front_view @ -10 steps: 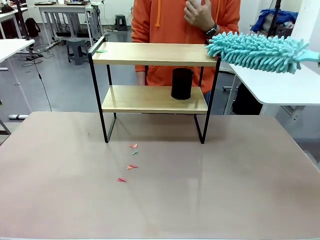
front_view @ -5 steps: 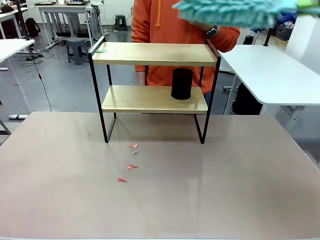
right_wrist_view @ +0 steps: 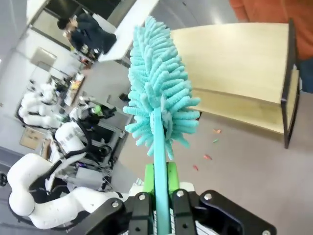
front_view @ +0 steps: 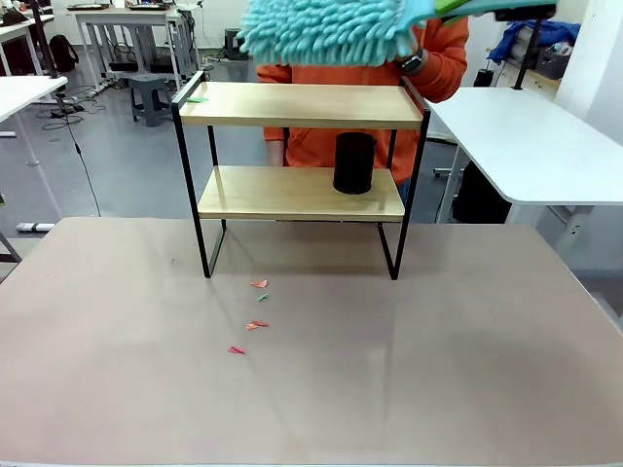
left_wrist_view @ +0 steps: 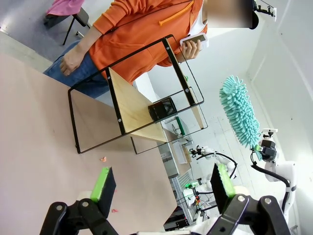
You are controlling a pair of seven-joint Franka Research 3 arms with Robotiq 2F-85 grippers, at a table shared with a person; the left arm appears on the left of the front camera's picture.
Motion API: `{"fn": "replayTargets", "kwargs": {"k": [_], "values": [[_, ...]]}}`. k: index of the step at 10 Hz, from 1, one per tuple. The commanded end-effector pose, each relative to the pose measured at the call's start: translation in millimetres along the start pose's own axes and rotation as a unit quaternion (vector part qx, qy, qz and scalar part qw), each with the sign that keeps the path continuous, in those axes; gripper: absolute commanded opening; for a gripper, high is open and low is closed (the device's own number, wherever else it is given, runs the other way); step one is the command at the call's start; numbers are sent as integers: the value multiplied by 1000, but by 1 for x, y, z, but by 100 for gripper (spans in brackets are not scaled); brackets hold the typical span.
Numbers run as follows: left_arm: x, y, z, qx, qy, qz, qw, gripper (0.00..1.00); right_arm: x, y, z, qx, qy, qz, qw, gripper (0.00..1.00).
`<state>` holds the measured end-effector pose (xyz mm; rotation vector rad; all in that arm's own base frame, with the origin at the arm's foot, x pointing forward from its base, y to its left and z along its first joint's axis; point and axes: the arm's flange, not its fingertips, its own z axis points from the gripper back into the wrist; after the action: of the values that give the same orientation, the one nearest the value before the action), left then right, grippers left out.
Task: Clean the shelf.
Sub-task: Clean the remaining tier of the Shelf with the Duster once objects are removed.
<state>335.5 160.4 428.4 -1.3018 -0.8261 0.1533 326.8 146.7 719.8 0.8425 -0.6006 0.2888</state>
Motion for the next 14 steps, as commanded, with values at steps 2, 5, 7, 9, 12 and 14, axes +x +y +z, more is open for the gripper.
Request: {"fn": "replayTargets", "kwargs": {"k": [2,5,7,9,12,14], "values": [[-2,-2,0,-7,0,-10,1000,100,8,6,-20,-29,-5,20,999,13],[-2,-2,0,-7,0,-10,1000,100,8,18,-64,-39,-42,13,998,13],[-2,-2,0,-7,0,-10,1000,100,11,24,-96,-67,-48,17,996,13],[-2,-2,0,-7,0,-10,1000,100,10,25,-120,-94,-46,19,994,13],[-2,-2,0,-7,0,-10,1000,100,1,29,-141,-101,-32,32,994,13],[-2,-2,0,-7,0,-10,1000,100,-6,31,-149,-101,-11,45,994,13]]}}
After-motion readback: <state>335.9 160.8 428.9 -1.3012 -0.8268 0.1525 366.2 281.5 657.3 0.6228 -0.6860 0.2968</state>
